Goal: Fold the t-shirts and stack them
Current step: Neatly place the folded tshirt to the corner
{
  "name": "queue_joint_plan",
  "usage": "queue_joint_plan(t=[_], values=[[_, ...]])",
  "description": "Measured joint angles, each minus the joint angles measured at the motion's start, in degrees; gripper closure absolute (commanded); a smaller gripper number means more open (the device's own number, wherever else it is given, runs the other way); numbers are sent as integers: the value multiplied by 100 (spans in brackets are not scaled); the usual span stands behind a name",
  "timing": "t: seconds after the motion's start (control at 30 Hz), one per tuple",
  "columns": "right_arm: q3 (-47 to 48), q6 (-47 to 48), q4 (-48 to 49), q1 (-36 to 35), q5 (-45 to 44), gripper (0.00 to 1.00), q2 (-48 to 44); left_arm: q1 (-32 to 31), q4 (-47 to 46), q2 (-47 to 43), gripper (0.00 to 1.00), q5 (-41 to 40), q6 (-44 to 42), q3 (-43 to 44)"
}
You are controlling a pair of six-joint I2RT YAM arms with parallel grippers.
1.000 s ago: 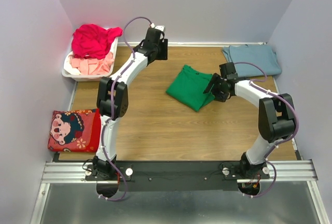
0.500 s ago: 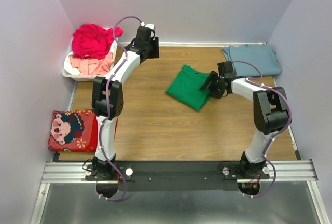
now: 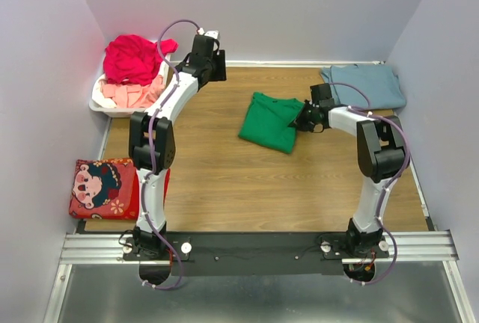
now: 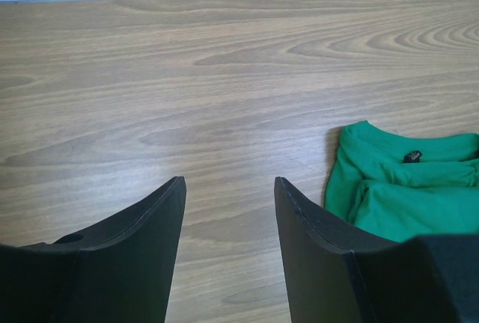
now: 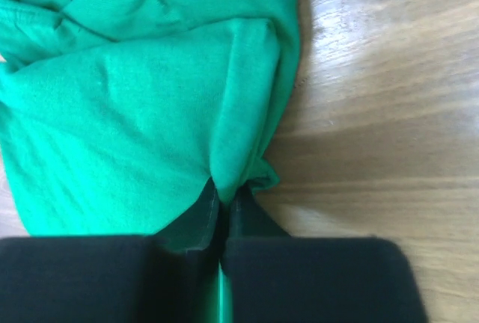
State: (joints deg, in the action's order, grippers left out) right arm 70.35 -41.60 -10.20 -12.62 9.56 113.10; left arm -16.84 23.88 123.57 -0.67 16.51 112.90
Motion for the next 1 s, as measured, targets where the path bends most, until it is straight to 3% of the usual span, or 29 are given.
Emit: queue_joint_plan(t=[0.37,1.0], values=[[529,389,-367,-13,-166,99,223,98,0,-90,41,2,-44,-83],[3351,2396,-1615,254,-2623,99,994,114,11,-205,41,2,-98,-214]])
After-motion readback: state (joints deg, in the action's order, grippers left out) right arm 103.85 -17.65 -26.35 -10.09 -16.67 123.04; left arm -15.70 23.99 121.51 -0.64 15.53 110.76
